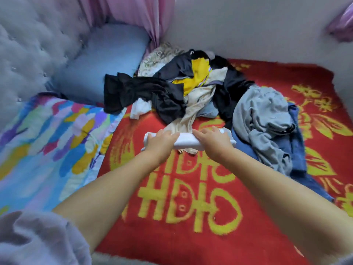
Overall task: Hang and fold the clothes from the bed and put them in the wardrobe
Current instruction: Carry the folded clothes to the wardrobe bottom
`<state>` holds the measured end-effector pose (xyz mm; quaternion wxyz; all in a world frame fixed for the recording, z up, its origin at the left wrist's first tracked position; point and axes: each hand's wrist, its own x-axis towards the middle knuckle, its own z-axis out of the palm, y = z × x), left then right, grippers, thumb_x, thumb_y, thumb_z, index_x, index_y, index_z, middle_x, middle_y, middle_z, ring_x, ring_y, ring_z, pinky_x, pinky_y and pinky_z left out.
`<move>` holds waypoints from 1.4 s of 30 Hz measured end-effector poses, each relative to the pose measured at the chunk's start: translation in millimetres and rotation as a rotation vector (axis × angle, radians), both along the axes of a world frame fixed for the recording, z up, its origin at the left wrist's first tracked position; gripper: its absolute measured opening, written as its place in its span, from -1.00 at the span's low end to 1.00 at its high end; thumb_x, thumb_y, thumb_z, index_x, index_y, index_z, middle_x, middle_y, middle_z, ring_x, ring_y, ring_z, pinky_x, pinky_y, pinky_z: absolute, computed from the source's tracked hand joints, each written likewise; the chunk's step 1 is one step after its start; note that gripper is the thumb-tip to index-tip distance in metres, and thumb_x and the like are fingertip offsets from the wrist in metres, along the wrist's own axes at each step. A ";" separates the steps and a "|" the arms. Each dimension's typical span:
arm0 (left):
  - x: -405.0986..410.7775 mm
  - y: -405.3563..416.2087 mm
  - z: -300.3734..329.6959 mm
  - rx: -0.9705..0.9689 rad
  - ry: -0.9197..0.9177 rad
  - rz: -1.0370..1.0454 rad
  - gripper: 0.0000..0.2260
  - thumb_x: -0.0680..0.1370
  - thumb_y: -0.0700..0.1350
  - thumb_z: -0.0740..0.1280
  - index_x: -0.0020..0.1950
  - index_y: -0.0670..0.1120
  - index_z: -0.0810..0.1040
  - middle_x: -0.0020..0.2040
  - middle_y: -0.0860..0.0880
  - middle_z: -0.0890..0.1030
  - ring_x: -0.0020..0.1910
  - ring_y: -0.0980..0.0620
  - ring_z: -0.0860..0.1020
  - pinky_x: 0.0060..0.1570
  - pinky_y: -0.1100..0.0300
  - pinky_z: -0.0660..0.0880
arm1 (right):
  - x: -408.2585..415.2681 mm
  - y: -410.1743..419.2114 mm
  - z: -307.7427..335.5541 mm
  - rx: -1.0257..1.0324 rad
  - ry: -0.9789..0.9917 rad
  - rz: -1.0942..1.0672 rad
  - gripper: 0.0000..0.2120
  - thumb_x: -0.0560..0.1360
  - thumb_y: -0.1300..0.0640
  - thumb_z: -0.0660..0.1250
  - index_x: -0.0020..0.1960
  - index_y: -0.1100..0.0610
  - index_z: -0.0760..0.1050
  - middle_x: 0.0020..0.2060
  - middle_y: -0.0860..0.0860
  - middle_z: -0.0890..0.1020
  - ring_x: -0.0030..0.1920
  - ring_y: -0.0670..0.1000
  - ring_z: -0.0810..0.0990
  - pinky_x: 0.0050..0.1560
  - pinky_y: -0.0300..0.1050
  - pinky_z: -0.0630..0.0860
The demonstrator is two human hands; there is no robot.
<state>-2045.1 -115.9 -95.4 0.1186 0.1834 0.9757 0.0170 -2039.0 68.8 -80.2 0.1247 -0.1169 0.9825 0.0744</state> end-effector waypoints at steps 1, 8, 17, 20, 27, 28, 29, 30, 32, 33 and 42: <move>4.6 -7.5 15.6 -0.003 0.025 -0.012 -0.48 0.49 -0.36 0.18 0.42 -0.02 0.28 0.28 -0.10 0.41 0.23 -0.16 0.36 0.09 -0.08 0.39 | 3.5 -5.4 17.3 -0.004 0.013 0.018 -0.40 0.45 0.26 0.30 0.43 -0.02 0.21 0.19 0.05 0.46 0.22 0.22 0.41 -0.16 0.03 0.35; 62.4 -50.2 88.7 -0.124 0.128 0.041 -0.41 0.52 -0.34 0.19 0.51 -0.02 0.14 0.32 -0.11 0.38 0.26 -0.17 0.39 0.10 -0.10 0.45 | 37.4 -44.1 91.3 0.014 0.025 0.199 -0.51 0.49 0.21 0.28 0.37 0.00 0.24 0.17 0.05 0.47 0.20 0.18 0.45 -0.04 0.07 0.49; 219.8 -104.0 90.3 -0.030 0.006 0.455 -0.45 0.54 -0.34 0.16 0.47 0.03 0.18 0.33 -0.10 0.38 0.31 -0.19 0.40 0.04 -0.13 0.49 | 121.8 -120.2 103.7 0.094 -0.032 0.558 -0.44 0.50 0.17 0.28 0.43 -0.13 0.19 0.24 0.00 0.42 0.26 0.17 0.39 -0.28 0.00 0.34; 290.3 -125.5 89.1 -0.032 -0.010 0.592 -0.52 0.57 -0.27 0.12 0.46 0.06 0.21 0.28 -0.13 0.39 0.26 -0.23 0.43 0.07 -0.11 0.48 | 168.5 -157.6 100.7 0.015 -0.068 0.690 -0.55 0.54 0.20 0.20 0.39 -0.06 0.29 0.27 0.03 0.45 0.25 0.18 0.43 -0.13 0.07 0.39; 474.9 -185.3 97.4 -0.026 -0.003 0.883 -0.55 0.57 -0.28 0.15 0.44 0.00 0.27 0.20 -0.16 0.44 0.20 -0.23 0.46 0.07 -0.09 0.47 | 303.6 -260.1 95.0 0.074 -0.060 1.046 -0.40 0.51 0.27 0.17 0.44 -0.16 0.13 0.28 0.00 0.39 0.31 0.15 0.36 0.01 0.14 0.43; 503.7 -194.0 97.9 -0.023 -0.003 0.928 -0.54 0.58 -0.26 0.15 0.46 0.01 0.26 0.23 -0.16 0.44 0.22 -0.22 0.46 0.10 -0.09 0.47 | 328.0 -276.1 95.7 0.071 -0.066 1.087 -0.40 0.51 0.27 0.16 0.44 -0.17 0.14 0.28 0.01 0.40 0.31 0.16 0.36 0.08 0.18 0.43; 532.9 -202.6 98.4 -0.018 -0.003 0.971 -0.55 0.59 -0.24 0.15 0.47 0.01 0.25 0.26 -0.15 0.43 0.24 -0.22 0.45 0.12 -0.08 0.46 | 353.3 -291.9 96.1 0.071 -0.070 1.128 -0.41 0.51 0.27 0.16 0.44 -0.16 0.14 0.28 0.02 0.40 0.31 0.17 0.36 0.13 0.21 0.42; 562.8 -210.9 97.6 -0.017 -0.008 1.016 -0.55 0.59 -0.23 0.15 0.47 0.00 0.25 0.27 -0.16 0.43 0.25 -0.22 0.45 0.13 -0.07 0.45 | 380.2 -307.4 96.9 0.072 -0.069 1.171 -0.43 0.53 0.25 0.16 0.45 -0.15 0.14 0.29 0.02 0.39 0.31 0.18 0.37 0.16 0.24 0.42; 625.2 -226.4 96.0 -0.030 -0.031 1.094 -0.52 0.58 -0.26 0.16 0.49 -0.02 0.23 0.27 -0.18 0.41 0.24 -0.24 0.44 0.12 -0.05 0.44 | 437.8 -337.1 97.1 0.068 -0.070 1.256 -0.49 0.56 0.11 0.17 0.47 -0.12 0.16 0.31 0.04 0.38 0.31 0.20 0.37 0.17 0.25 0.41; 658.2 -233.9 94.8 -0.035 -0.050 1.125 -0.50 0.58 -0.26 0.15 0.51 -0.02 0.19 0.27 -0.18 0.40 0.25 -0.24 0.44 0.11 -0.03 0.43 | 468.6 -352.0 95.8 0.066 -0.085 1.298 -0.50 0.56 0.03 0.19 0.47 -0.11 0.18 0.32 0.05 0.38 0.31 0.21 0.38 0.17 0.22 0.41; 949.6 -287.2 81.6 -0.080 -0.214 1.404 -0.44 0.58 -0.26 0.17 0.55 0.02 0.12 0.29 -0.16 0.41 0.21 -0.22 0.45 0.14 -0.07 0.46 | 745.7 -452.6 68.9 0.090 -0.186 1.604 -0.35 0.55 0.21 0.22 0.51 -0.17 0.04 0.37 0.02 0.34 0.33 0.19 0.35 0.16 0.26 0.45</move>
